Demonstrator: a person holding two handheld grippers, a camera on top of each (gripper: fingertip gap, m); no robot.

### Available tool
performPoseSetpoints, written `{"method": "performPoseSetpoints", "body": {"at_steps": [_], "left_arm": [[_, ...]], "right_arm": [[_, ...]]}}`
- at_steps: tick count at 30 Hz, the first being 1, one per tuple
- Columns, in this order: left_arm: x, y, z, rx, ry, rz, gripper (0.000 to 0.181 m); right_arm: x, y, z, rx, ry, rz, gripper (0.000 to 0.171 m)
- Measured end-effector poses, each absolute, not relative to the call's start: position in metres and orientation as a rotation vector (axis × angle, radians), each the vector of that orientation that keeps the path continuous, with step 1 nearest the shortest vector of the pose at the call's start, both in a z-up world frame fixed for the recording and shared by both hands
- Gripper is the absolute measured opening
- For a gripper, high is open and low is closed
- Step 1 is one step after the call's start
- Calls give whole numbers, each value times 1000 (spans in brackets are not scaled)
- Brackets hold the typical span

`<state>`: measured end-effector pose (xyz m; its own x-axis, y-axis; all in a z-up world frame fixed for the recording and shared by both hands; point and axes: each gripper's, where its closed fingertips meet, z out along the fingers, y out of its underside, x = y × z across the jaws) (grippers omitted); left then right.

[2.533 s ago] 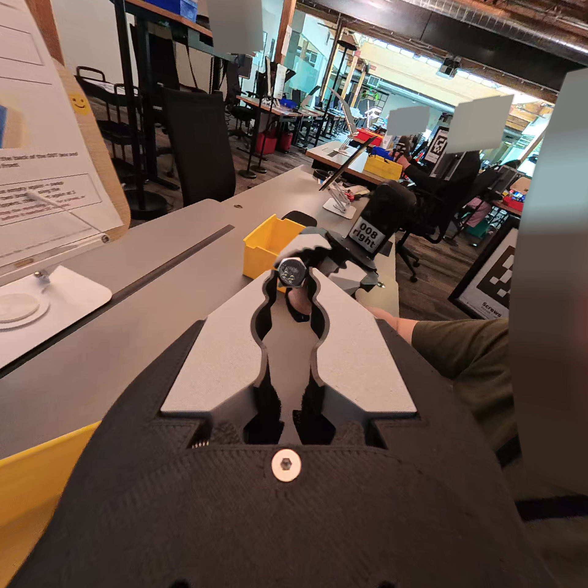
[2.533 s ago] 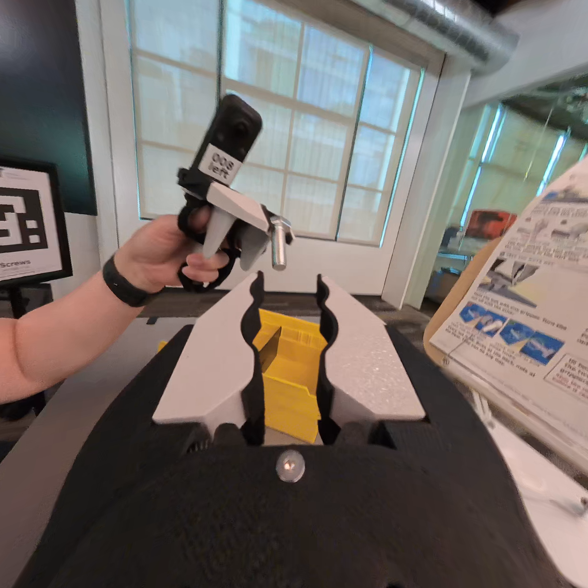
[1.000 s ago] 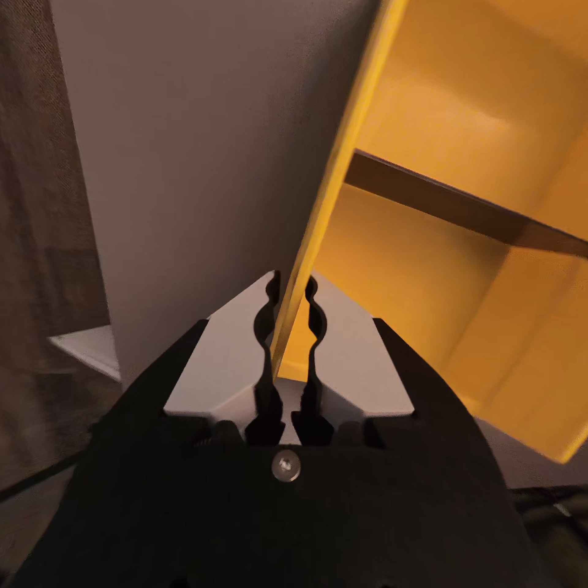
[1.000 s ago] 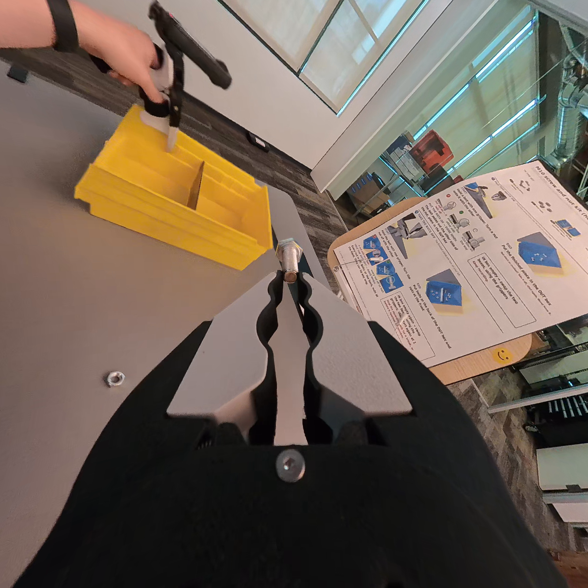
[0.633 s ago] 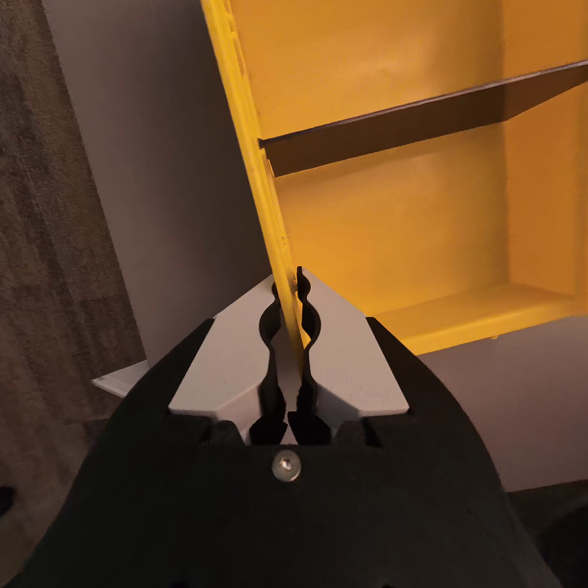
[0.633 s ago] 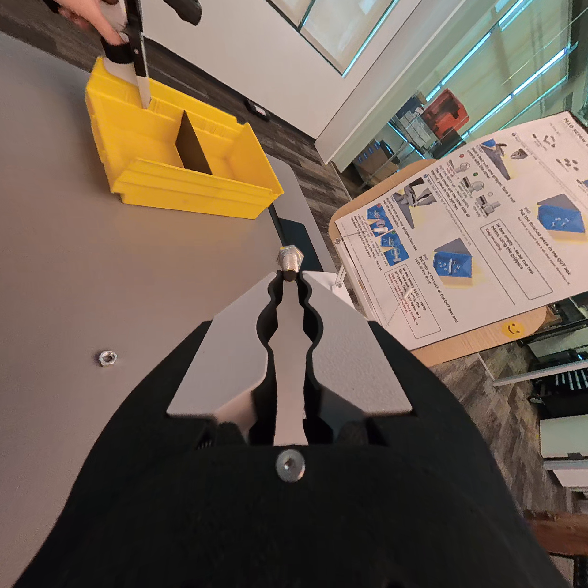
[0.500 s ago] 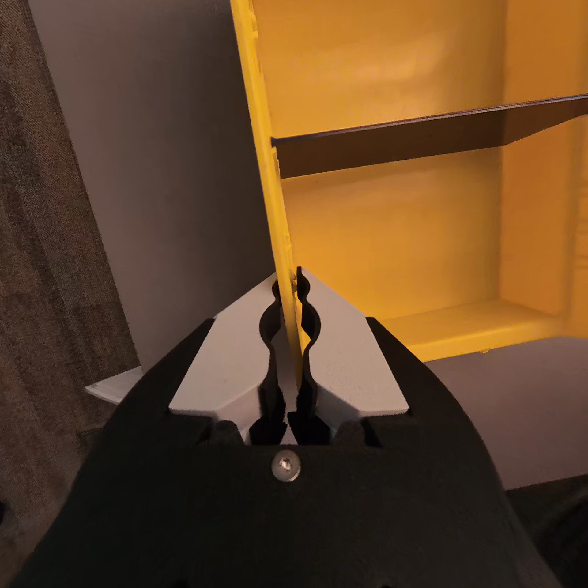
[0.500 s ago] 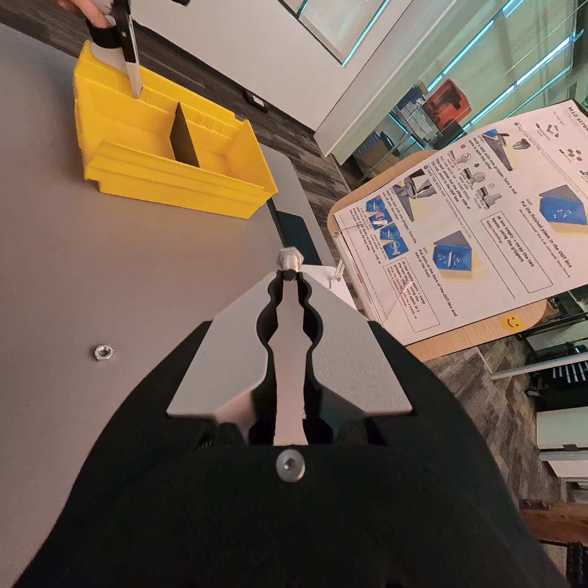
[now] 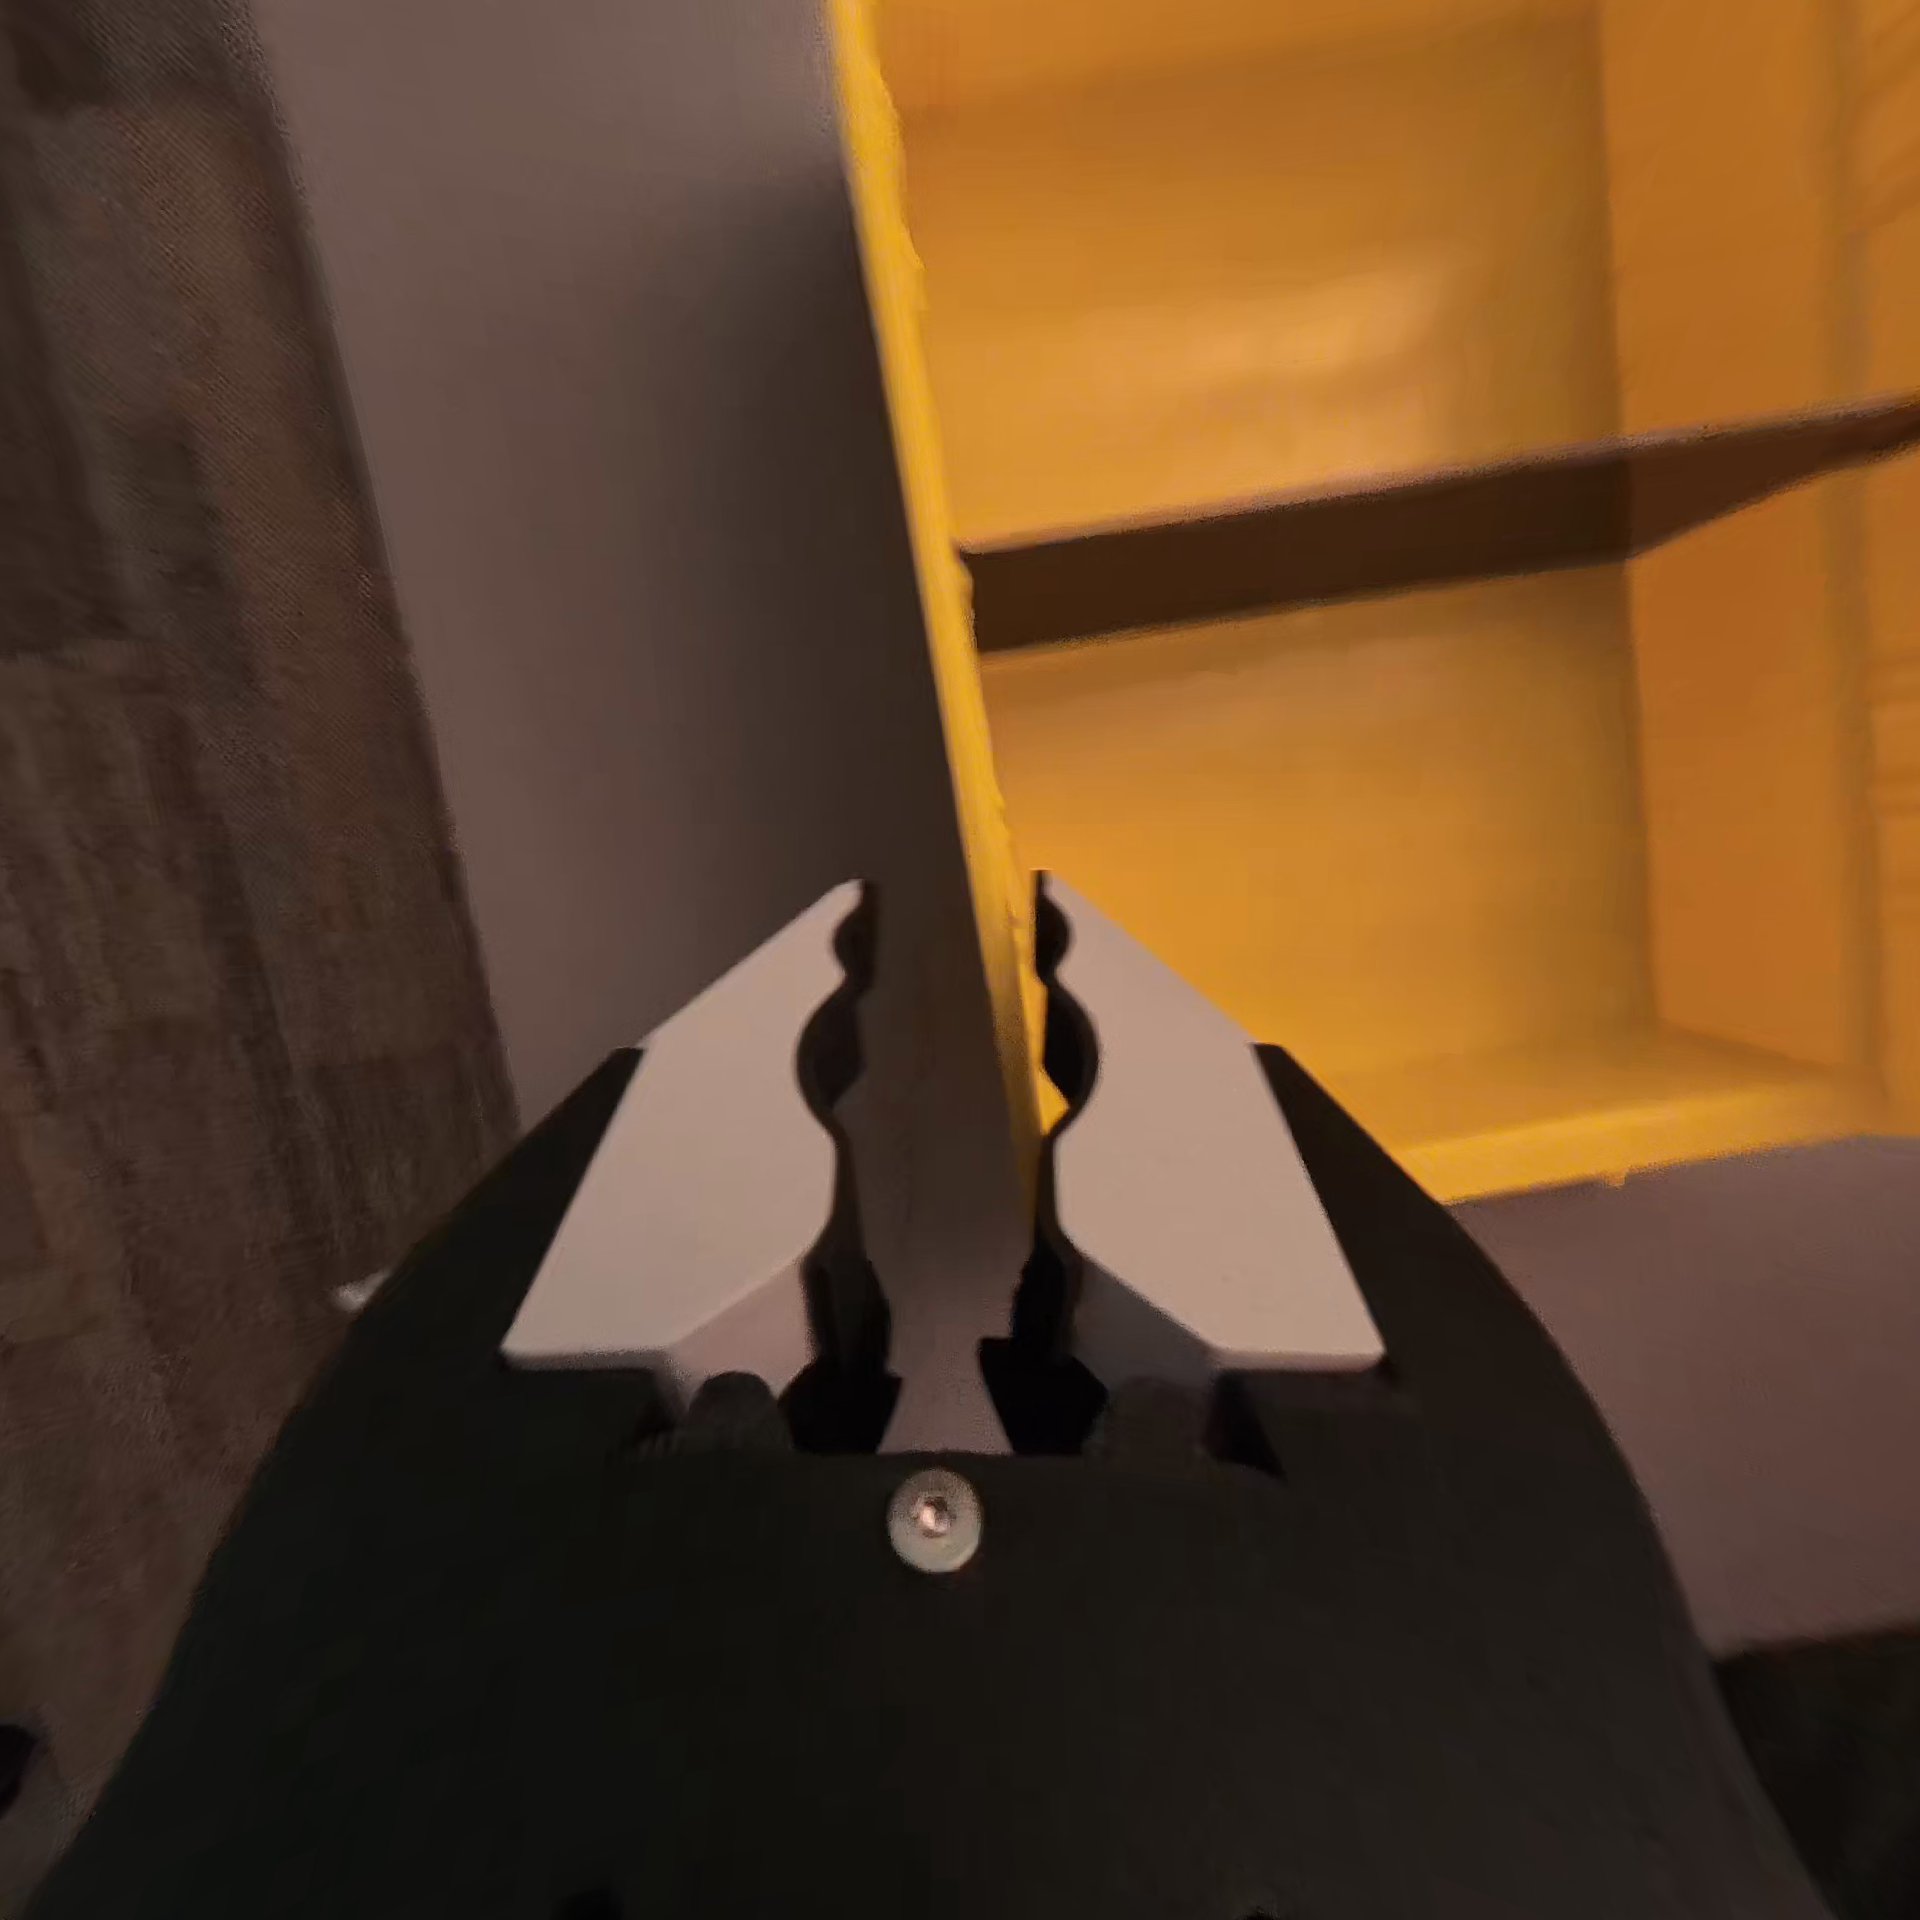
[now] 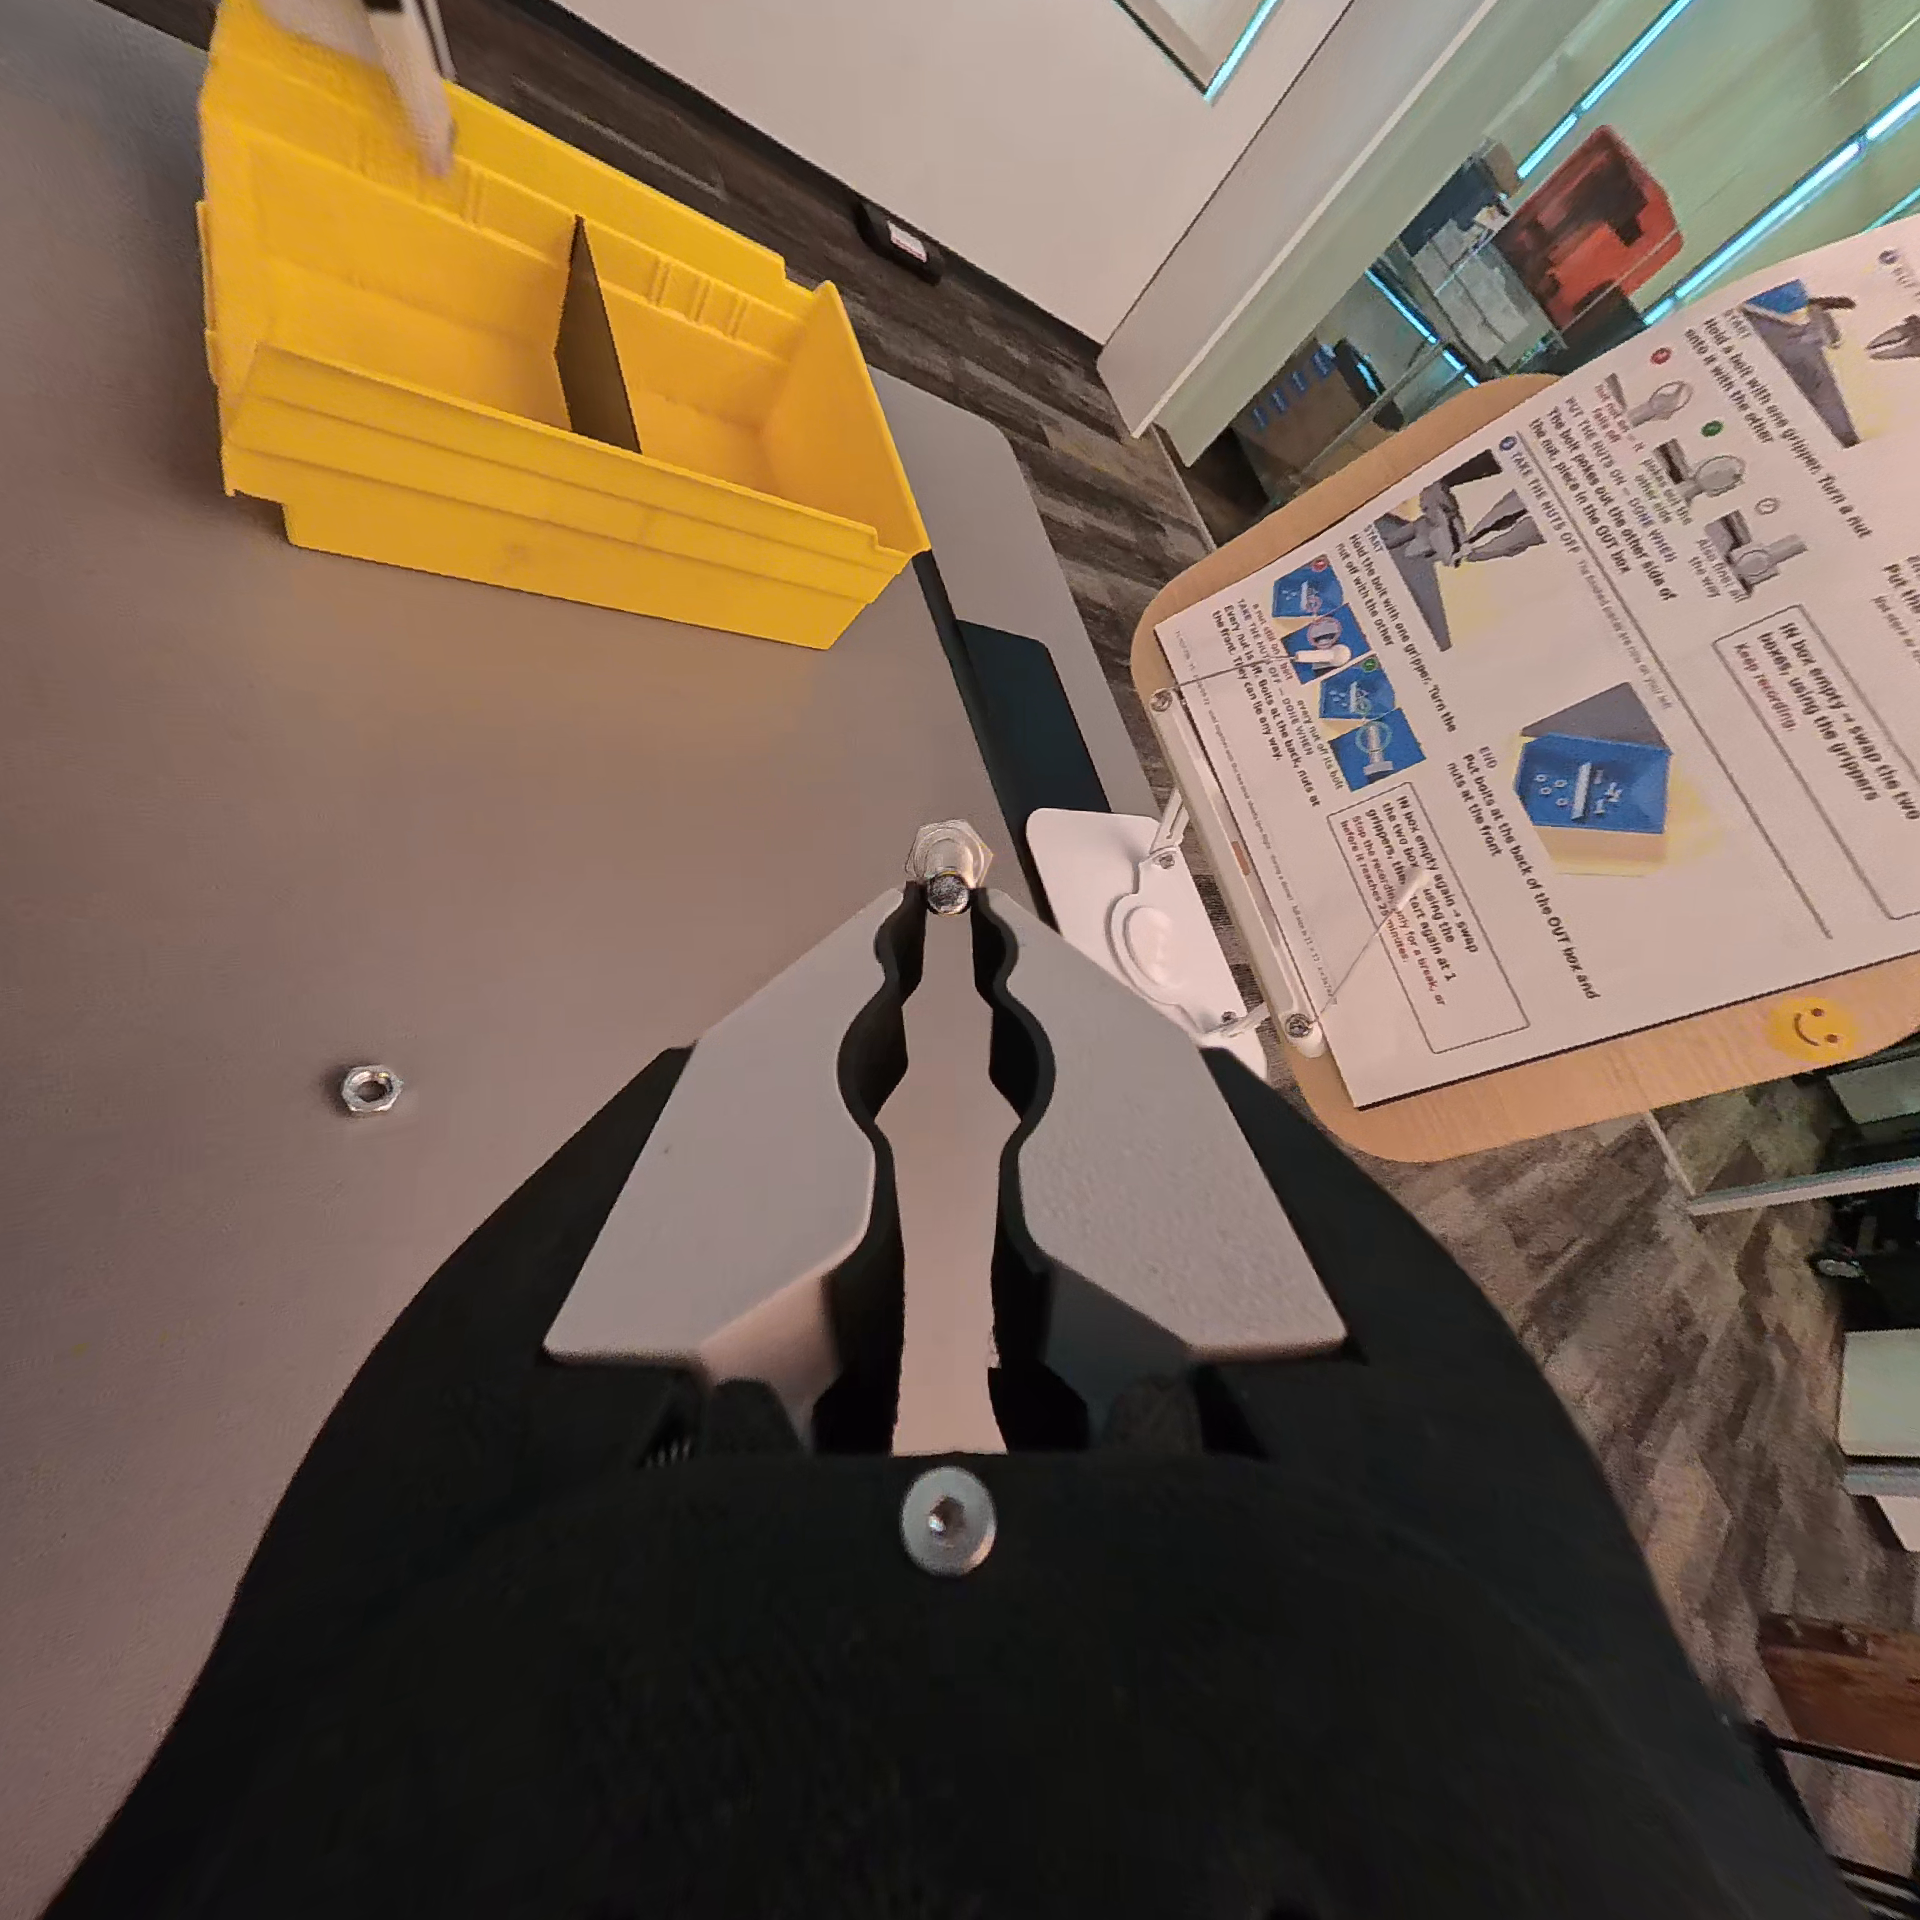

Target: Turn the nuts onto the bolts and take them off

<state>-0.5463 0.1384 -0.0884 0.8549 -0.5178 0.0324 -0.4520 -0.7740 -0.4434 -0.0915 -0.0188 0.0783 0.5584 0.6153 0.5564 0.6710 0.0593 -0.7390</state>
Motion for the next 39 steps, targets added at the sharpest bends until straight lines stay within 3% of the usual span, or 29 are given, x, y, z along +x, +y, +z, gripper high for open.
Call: {"method": "performPoseSetpoints", "body": {"at_steps": [3, 7, 9, 12, 16, 18, 27, 30, 37, 39], "left_arm": [[-534, 152, -27, -2343, 604, -343, 47], [-437, 112, 56, -1873, 822, -617, 50], [-377, 84, 48, -1747, 1027, -499, 49], [-279, 35, 42, -1531, 1232, -472, 29], [-184, -21, 43, -1379, 1455, -609, 43], [-155, -29, 43, -1332, 1526, -624, 38], [-108, -27, 24, -1301, 1672, -723, 23], [-107, -29, 21, -1291, 1703, -748, 9], [-102, -28, 20, -1296, 1683, -813, 7], [-101, -23, 23, -1332, 1624, -902, 7]], "right_arm": [[-93, -19, 73, -1638, -1118, 0, 7], [-100, -21, 65, -1686, -1117, 154, 7], [-106, -21, 61, -1716, -1103, 247, 8], [-113, -22, 51, -1762, -1113, 330, 7], [-116, -23, 41, -1820, -1117, 387, 7], [-114, -24, 37, -1835, -1124, 399, 7], [-119, -29, 37, -1835, -1149, 423, 7], [-119, -28, 34, -1842, -1161, 387, 7], [-115, -25, 38, -1829, -1135, 405, 8], [-108, -21, 57, -1755, -1063, 401, 21]]}}
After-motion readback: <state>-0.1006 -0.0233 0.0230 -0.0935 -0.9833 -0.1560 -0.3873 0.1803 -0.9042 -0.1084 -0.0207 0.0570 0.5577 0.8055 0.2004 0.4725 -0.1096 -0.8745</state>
